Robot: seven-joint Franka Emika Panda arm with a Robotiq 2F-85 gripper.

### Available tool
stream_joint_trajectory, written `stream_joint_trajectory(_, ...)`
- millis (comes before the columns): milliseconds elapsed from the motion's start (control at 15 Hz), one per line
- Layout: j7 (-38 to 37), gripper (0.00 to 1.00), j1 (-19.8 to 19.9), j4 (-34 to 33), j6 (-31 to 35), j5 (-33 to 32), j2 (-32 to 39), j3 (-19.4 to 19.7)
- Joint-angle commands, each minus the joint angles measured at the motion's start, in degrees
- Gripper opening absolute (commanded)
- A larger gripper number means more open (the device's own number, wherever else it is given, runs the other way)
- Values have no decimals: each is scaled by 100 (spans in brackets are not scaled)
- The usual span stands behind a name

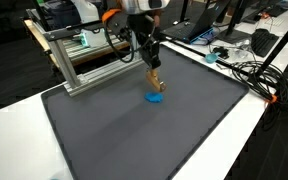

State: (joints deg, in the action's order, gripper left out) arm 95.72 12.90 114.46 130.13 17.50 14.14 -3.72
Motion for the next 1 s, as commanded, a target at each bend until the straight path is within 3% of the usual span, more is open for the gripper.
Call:
stream_joint_trajectory(0, 213, 23, -18, 52, 130, 184, 98, 169)
stream_joint_trajectory(400, 117, 23, -2, -32, 489, 122, 566, 190)
stream_joint_trajectory(933, -54, 23, -75, -294, 275, -9, 846, 189)
